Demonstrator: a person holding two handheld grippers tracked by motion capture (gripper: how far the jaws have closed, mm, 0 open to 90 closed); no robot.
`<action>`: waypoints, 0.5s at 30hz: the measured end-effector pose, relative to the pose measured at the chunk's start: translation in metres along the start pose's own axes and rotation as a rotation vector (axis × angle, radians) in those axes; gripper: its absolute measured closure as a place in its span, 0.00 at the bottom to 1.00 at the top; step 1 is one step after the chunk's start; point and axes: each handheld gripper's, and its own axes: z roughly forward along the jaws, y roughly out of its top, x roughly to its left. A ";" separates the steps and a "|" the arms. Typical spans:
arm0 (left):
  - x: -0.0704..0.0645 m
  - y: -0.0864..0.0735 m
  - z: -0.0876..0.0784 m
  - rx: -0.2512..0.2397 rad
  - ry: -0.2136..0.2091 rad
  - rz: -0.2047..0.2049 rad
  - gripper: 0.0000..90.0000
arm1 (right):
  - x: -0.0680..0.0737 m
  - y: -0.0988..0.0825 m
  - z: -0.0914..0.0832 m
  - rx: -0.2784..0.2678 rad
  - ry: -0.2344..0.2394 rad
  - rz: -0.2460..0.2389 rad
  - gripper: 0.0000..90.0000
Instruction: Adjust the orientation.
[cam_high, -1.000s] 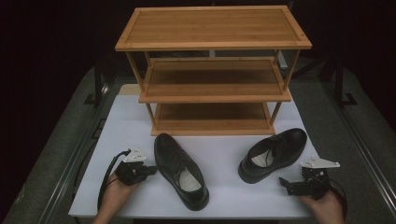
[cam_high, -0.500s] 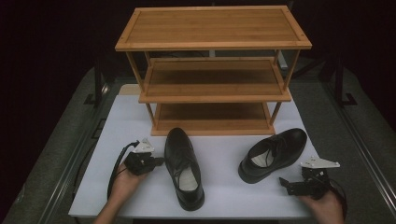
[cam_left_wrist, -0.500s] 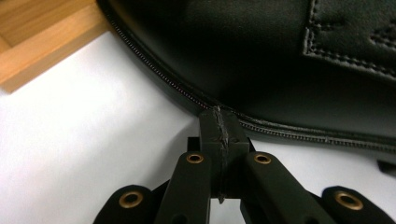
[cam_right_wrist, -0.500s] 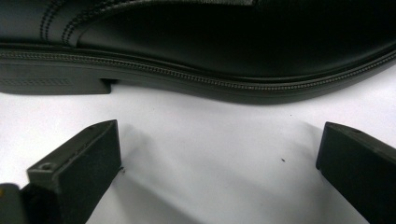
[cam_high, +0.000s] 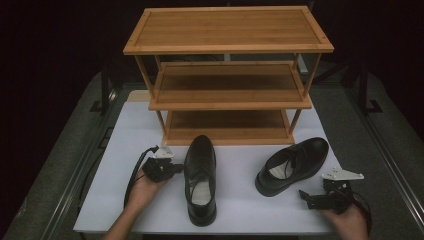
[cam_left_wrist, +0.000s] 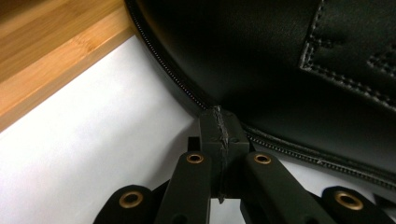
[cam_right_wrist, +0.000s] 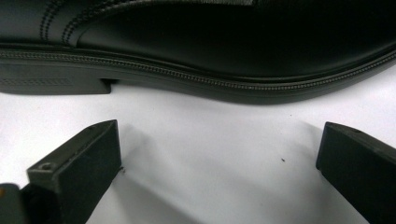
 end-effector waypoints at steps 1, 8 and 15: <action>0.000 0.002 0.002 -0.001 -0.002 0.004 1.00 | 0.000 0.000 0.000 0.000 0.000 0.000 0.00; -0.003 0.007 0.006 -0.001 0.000 0.017 1.00 | 0.000 0.000 0.000 0.000 0.000 0.000 0.00; -0.003 0.006 0.002 -0.014 -0.013 0.018 1.00 | 0.000 0.000 0.000 -0.001 -0.001 -0.001 0.00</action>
